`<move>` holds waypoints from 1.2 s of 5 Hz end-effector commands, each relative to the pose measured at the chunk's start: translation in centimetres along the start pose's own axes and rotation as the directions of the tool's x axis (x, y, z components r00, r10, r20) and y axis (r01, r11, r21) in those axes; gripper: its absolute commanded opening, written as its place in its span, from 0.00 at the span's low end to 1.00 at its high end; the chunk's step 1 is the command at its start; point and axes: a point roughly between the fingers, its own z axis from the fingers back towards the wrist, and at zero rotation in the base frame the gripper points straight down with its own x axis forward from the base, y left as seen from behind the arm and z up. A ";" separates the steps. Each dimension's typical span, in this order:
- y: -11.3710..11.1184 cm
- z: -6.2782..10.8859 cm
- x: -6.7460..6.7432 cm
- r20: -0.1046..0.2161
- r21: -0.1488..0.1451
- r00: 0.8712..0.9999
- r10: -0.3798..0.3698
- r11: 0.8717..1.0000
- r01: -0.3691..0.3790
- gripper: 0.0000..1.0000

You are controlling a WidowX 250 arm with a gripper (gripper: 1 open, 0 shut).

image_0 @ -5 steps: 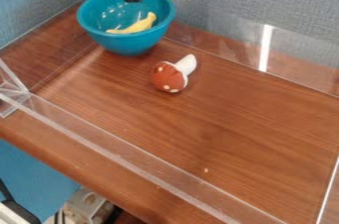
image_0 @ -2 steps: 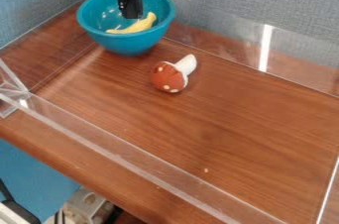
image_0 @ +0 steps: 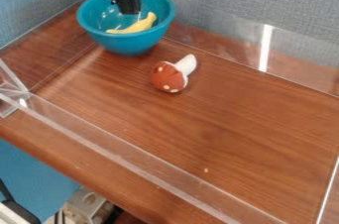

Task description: Put the yellow object in the blue bowl

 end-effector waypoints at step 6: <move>0.2 3.8 -3.3 -0.044 -0.075 0.980 -0.193 0.979 0.189 0.00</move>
